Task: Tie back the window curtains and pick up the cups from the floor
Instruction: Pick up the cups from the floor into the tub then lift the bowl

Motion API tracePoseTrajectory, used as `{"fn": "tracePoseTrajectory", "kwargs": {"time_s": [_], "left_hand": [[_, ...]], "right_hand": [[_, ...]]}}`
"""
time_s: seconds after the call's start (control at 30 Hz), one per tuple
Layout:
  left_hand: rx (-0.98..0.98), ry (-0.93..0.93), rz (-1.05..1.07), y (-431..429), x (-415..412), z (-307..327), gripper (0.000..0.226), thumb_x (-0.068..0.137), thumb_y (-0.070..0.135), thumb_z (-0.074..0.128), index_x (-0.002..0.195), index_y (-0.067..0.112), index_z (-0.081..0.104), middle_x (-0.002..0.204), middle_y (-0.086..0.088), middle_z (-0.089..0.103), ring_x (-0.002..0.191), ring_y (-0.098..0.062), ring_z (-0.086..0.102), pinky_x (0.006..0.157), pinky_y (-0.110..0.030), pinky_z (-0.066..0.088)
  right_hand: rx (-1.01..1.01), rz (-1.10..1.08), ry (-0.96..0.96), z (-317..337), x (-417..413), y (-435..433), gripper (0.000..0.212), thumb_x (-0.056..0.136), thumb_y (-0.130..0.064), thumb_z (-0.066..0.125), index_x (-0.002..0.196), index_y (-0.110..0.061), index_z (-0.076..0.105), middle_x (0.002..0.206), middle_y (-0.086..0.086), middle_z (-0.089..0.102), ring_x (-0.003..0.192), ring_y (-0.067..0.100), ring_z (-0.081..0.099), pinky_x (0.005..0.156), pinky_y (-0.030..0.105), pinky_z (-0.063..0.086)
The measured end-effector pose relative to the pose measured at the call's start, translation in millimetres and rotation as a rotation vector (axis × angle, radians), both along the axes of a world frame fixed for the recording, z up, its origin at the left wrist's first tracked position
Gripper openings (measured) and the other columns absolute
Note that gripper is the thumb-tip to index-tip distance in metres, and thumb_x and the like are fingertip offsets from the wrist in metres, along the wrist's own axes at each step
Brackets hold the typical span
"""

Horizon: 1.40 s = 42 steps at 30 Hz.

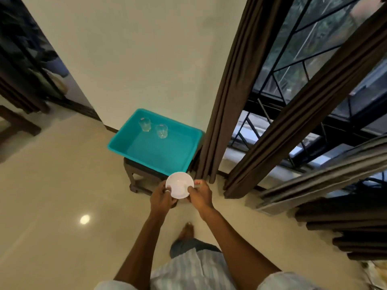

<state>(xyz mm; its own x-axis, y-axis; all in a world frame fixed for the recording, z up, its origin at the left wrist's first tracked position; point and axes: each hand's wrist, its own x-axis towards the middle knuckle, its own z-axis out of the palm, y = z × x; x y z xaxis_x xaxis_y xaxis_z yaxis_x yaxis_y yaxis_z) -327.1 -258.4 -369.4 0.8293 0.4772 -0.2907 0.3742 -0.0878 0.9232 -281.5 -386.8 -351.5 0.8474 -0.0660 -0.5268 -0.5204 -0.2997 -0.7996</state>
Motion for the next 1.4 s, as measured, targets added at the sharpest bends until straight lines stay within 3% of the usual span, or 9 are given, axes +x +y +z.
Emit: {"fn": "tracePoseTrajectory", "kwargs": {"time_s": [0.1,0.23,0.33,0.63,0.77,1.0,1.23,1.33,1.4], "left_hand": [[-0.067,0.009,0.035,25.3,34.0,6.1,0.055,0.078,0.035,0.062,0.125,0.006,0.061,0.119,-0.006,0.062,0.108,-0.028,0.06,0.075,-0.04,0.061],[-0.125,0.075,-0.07,28.6,73.6,6.2,0.032,0.09,0.02,0.063,0.122,0.015,0.061,0.121,-0.011,0.061,0.112,-0.034,0.06,0.08,-0.05,0.061],[-0.11,0.106,-0.165,26.1,95.2,5.6,0.024,0.096,0.015,0.06,0.118,0.023,0.059,0.121,-0.007,0.06,0.114,-0.032,0.059,0.086,-0.054,0.058],[0.055,0.25,-0.292,37.5,134.8,0.4,0.029,0.099,0.015,0.057,0.128,0.011,0.06,0.119,-0.001,0.059,0.107,-0.021,0.055,0.078,-0.027,0.058],[0.102,0.316,-0.347,63.1,153.3,-12.5,0.028,0.097,0.015,0.058,0.124,0.009,0.065,0.119,-0.007,0.067,0.107,-0.027,0.062,0.093,-0.046,0.056],[0.104,0.384,-0.379,103.8,202.3,-28.8,0.022,0.098,0.02,0.057,0.116,0.012,0.067,0.107,-0.002,0.069,0.096,-0.021,0.062,0.082,-0.032,0.051],[0.038,0.516,-0.487,144.0,274.1,-84.2,0.045,0.079,0.038,0.045,0.113,0.018,0.067,0.099,-0.011,0.07,0.091,-0.034,0.069,0.082,-0.052,0.059],[0.019,0.55,-0.563,148.6,311.8,-97.7,0.03,0.082,0.035,0.043,0.1,0.024,0.064,0.085,-0.012,0.064,0.076,-0.037,0.068,0.073,-0.051,0.061],[-0.01,0.59,-0.573,150.2,336.9,-115.9,0.028,0.095,0.026,0.047,0.116,0.016,0.063,0.09,-0.014,0.062,0.072,-0.033,0.066,0.072,-0.048,0.061]], "right_hand": [[0.002,-0.001,-0.034,3.7,32.6,21.8,0.032,0.091,-0.022,0.068,0.121,-0.018,0.057,0.12,0.005,0.063,0.104,0.023,0.062,0.07,0.029,0.063],[-0.018,-0.034,-0.043,8.2,65.0,21.0,0.028,0.091,-0.021,0.067,0.117,-0.017,0.058,0.115,0.005,0.064,0.102,0.022,0.062,0.056,0.02,0.057],[0.0,-0.128,-0.011,2.1,74.9,11.6,0.03,0.091,-0.019,0.067,0.12,-0.015,0.059,0.117,0.006,0.064,0.105,0.024,0.063,0.074,0.037,0.064],[-0.014,-0.281,0.171,-19.3,98.1,27.5,0.036,0.093,-0.024,0.069,0.126,-0.019,0.055,0.122,0.003,0.06,0.107,0.024,0.06,0.086,0.044,0.062],[-0.091,-0.231,0.23,-26.4,117.9,50.7,0.036,0.095,-0.03,0.067,0.127,-0.021,0.054,0.118,0.0,0.059,0.106,0.024,0.062,0.093,0.043,0.059],[-0.148,-0.242,0.257,-38.7,158.6,103.7,0.035,0.097,-0.028,0.064,0.128,-0.021,0.049,0.123,0.001,0.059,0.107,0.021,0.062,0.09,0.038,0.06],[-0.168,-0.301,0.377,-93.7,226.7,132.3,0.031,0.096,-0.018,0.057,0.127,-0.018,0.053,0.118,0.007,0.06,0.098,0.025,0.063,0.084,0.044,0.062],[-0.16,-0.302,0.388,-123.1,255.2,136.3,0.033,0.095,-0.017,0.054,0.127,-0.017,0.055,0.112,0.006,0.06,0.097,0.028,0.066,0.082,0.045,0.062],[-0.182,-0.286,0.374,-144.5,276.5,139.3,0.035,0.091,-0.018,0.054,0.125,-0.019,0.059,0.114,0.008,0.064,0.099,0.029,0.065,0.084,0.048,0.061]]}}
